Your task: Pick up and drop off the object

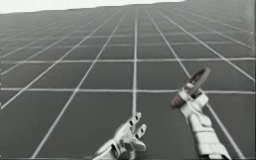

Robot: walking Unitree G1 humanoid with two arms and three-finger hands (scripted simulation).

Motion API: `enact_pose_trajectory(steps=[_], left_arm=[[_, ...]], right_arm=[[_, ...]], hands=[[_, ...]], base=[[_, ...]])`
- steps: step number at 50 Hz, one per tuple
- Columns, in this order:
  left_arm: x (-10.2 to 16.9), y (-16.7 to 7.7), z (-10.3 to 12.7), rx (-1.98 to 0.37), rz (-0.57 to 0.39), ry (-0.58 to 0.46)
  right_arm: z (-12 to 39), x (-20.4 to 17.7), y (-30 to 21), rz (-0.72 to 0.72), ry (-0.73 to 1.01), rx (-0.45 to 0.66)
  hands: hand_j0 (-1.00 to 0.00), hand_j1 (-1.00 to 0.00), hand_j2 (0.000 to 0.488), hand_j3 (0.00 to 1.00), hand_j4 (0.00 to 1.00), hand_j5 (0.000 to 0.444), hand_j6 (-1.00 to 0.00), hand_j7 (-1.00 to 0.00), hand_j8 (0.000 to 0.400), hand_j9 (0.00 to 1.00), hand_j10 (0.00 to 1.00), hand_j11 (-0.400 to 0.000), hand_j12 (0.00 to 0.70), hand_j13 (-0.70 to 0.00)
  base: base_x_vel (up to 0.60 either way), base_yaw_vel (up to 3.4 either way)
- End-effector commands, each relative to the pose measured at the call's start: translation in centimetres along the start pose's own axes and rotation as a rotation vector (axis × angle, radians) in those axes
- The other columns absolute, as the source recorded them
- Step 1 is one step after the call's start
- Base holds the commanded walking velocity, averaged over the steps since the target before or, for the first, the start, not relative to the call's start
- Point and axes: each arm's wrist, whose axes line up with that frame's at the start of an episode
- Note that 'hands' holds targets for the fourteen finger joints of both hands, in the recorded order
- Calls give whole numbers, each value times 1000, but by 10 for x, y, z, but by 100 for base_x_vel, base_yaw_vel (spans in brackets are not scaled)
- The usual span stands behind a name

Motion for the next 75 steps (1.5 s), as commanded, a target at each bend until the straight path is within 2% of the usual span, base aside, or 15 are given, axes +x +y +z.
enact_pose_trajectory(steps=[1, 75], left_arm=[[1, 0, 0, -5, -12, -1], [1, 0, 0, -5, -12, -1]], right_arm=[[8, -1, -1, -4, -35, 4], [8, -1, -1, -4, -35, 4]], hands=[[0, 0, 0, 1000, 1000, 0, 0, 0, 0, 1000, 1000, -400, 0, -700], [0, 0, 0, 1000, 1000, 0, 0, 0, 0, 1000, 1000, -400, 0, -700]], base=[[39, -37], [47, -25]])
